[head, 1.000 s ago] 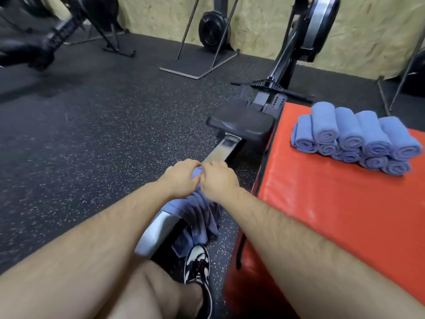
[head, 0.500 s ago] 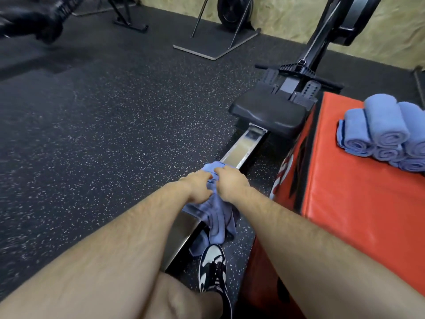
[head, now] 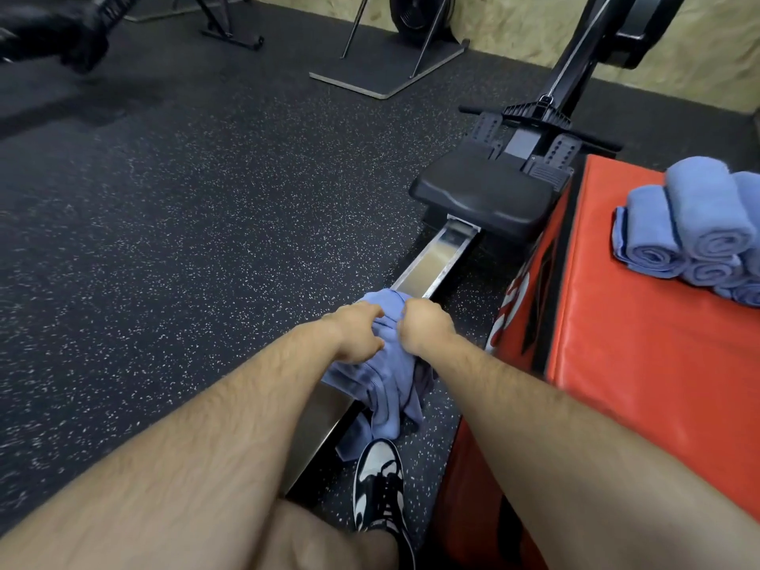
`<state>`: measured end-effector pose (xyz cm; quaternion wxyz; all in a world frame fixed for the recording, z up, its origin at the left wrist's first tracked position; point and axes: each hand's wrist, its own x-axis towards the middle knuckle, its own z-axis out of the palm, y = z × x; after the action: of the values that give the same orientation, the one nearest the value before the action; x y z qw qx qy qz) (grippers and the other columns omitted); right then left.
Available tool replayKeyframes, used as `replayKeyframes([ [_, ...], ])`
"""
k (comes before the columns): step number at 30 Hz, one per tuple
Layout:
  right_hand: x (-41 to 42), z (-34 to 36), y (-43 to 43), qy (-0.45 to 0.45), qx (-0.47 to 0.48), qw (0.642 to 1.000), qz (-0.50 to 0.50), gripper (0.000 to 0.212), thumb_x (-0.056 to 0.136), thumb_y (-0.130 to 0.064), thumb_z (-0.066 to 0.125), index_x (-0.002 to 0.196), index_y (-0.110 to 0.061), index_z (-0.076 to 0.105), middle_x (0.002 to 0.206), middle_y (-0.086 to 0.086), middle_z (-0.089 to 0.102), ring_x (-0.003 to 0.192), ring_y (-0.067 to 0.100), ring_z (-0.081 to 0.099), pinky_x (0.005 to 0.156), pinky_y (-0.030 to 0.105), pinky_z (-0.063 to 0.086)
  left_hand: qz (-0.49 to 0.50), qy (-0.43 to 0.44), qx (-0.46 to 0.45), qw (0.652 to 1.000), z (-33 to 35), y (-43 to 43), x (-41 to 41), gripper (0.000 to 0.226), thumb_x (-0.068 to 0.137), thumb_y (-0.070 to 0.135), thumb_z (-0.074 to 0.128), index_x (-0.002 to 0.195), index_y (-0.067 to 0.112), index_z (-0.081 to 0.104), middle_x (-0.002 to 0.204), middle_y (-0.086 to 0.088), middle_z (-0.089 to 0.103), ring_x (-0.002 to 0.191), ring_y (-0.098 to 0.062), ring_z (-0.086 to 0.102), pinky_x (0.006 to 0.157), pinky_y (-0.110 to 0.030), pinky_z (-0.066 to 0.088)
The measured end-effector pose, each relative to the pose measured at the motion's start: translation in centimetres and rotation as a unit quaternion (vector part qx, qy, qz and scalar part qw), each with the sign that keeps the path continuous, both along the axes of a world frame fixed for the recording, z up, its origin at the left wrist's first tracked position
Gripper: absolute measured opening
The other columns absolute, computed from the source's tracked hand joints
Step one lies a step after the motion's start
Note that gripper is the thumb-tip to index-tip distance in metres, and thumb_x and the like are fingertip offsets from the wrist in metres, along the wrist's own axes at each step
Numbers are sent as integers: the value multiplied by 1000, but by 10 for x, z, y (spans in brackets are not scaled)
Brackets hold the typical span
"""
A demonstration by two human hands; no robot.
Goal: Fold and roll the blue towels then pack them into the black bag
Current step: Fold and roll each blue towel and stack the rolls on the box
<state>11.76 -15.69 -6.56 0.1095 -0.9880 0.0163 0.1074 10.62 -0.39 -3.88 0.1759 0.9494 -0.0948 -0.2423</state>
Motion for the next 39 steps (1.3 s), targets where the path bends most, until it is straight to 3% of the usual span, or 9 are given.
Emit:
replayKeyframes([
  [13,5,115,-20,-142,270,952,-5,10,92,-24,47,96,-15,49,91,-2,59,84,20,55,69,33,38,119,-132,-117,977,36,0,10,43,94,33,64,133,21,49,114,-1,65,102,-23,62,90,-40,50],
  [16,-1,148,-30,-148,332,932,-13,9,84,-20,50,78,-15,47,74,-4,54,65,13,46,61,33,37,201,-140,-137,960,57,-16,5,29,86,42,66,97,16,59,88,-1,67,82,-23,63,72,-36,48],
  [20,-16,180,-46,-127,369,921,8,12,76,-14,56,66,-14,49,65,2,39,62,12,34,58,31,28,303,-30,-386,871,85,-47,-1,30,72,29,50,45,17,53,55,-10,58,61,-27,55,61,-39,45],
  [23,-27,190,-60,-97,434,895,-39,15,72,-22,67,70,-17,53,72,1,49,68,12,45,63,31,37,283,-17,-490,825,101,-59,8,24,83,31,53,71,11,60,72,-11,55,70,-24,48,59,-41,38],
  [26,-34,195,-74,-57,530,841,-88,17,88,-27,61,75,-19,54,76,4,57,72,18,55,72,35,47,245,8,-580,777,119,-77,6,40,89,35,61,109,1,65,105,-15,70,95,-29,66,81,-44,53],
  [30,-45,200,-94,-37,612,775,-153,13,94,-22,61,89,-10,66,85,5,67,81,21,65,73,32,54,239,-12,-638,732,148,-108,-13,23,93,31,64,105,11,67,87,-1,69,86,-16,63,74,-26,52],
  [33,-55,212,-107,-35,682,700,-209,30,89,-22,74,108,0,69,101,13,75,90,24,74,78,35,60,253,22,-681,687,171,-129,-27,22,93,25,63,103,7,71,93,-10,73,85,-22,68,76,-33,55],
  [37,-66,239,-131,-79,651,732,-185,20,91,-13,69,109,-3,69,107,14,74,89,23,70,80,34,55,237,-9,-663,710,186,-149,-33,23,92,14,62,108,-1,71,102,-21,73,89,-32,70,80,-42,58],
  [39,-73,251,-146,-123,617,759,-169,12,90,-10,68,102,-7,70,104,14,73,90,23,67,84,40,55,202,-4,-655,728,194,-161,-37,21,93,11,60,101,-8,66,88,-21,65,73,-28,59,62,-33,51],
])
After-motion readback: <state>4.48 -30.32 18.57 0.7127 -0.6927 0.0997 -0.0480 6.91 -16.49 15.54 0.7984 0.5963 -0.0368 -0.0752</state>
